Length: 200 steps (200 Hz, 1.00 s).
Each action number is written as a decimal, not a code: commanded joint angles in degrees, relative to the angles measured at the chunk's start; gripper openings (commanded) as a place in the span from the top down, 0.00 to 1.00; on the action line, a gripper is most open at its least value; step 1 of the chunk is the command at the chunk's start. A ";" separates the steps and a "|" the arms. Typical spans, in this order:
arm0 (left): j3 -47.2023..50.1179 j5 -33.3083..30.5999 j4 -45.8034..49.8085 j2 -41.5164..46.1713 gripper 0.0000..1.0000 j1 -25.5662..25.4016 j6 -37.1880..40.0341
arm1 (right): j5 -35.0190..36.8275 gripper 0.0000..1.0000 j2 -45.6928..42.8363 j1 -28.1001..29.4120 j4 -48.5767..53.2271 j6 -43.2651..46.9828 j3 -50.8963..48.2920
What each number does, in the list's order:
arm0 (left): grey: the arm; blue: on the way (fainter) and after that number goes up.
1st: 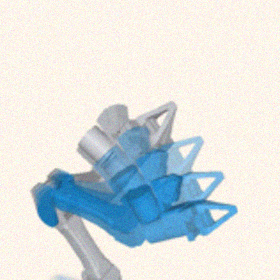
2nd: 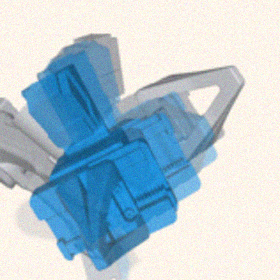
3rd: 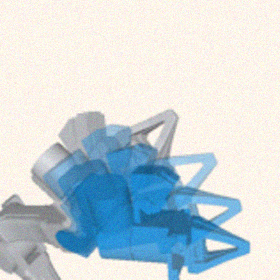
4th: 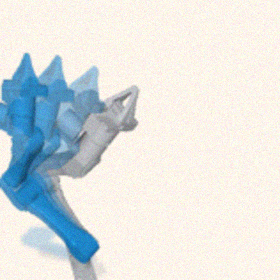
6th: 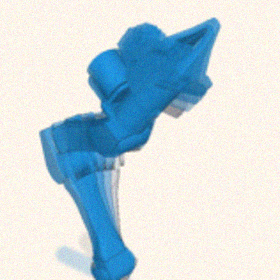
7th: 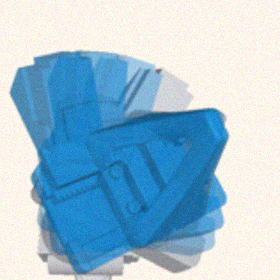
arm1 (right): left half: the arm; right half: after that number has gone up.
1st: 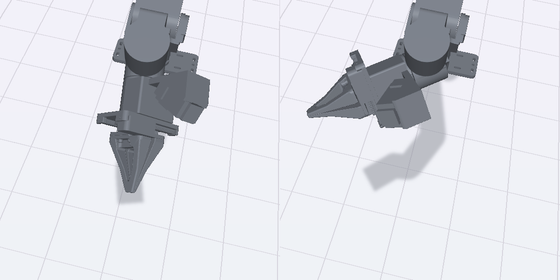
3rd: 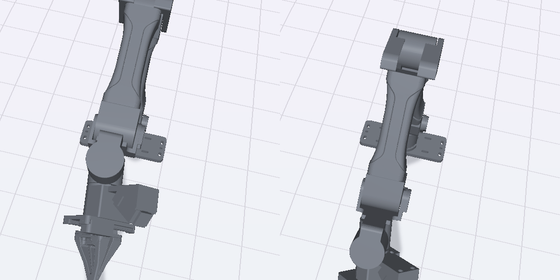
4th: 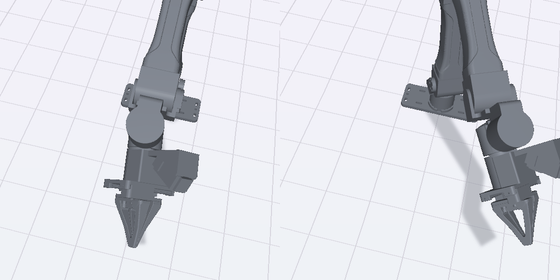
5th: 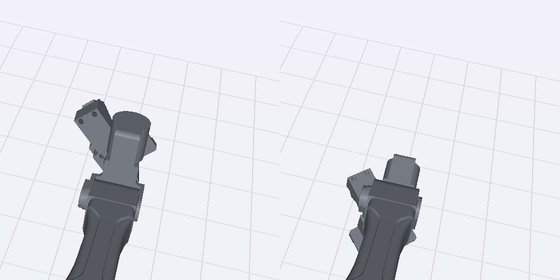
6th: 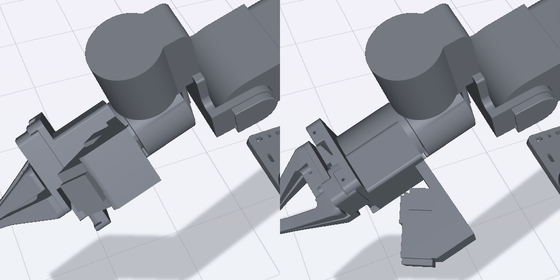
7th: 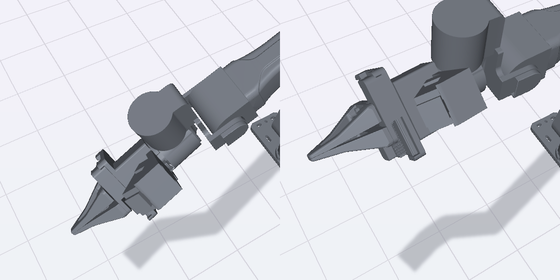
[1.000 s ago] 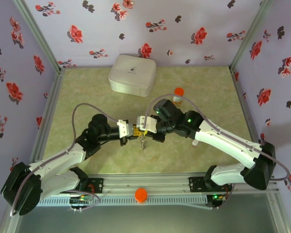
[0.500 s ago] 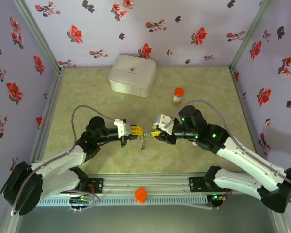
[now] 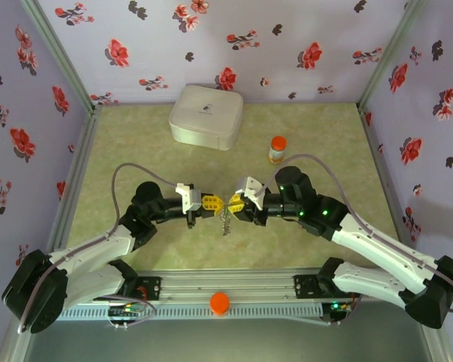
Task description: Put the keys on the keyring
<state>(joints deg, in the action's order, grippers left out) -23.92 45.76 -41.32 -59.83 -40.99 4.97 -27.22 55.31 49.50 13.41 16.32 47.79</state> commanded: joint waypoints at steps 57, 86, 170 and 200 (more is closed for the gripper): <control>-1.21 1.58 -4.26 0.23 1.00 -0.33 -0.92 | 4.67 0.80 0.94 -0.19 3.04 2.14 0.46; -1.28 1.56 -4.09 0.42 1.00 -0.32 -0.70 | 3.07 0.88 1.96 -0.16 3.19 2.22 1.25; -1.99 2.16 -3.88 1.10 1.00 -0.58 -0.51 | 5.43 1.00 2.96 -0.21 7.03 3.80 2.35; -2.86 2.48 -3.43 1.47 1.00 -1.44 -0.19 | 5.07 1.00 5.22 -0.28 7.44 3.16 2.99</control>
<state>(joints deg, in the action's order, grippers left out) -23.94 46.11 -41.30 -59.81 -41.06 4.80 -23.77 58.57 49.50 18.63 19.03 49.39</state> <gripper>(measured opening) 0.064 0.064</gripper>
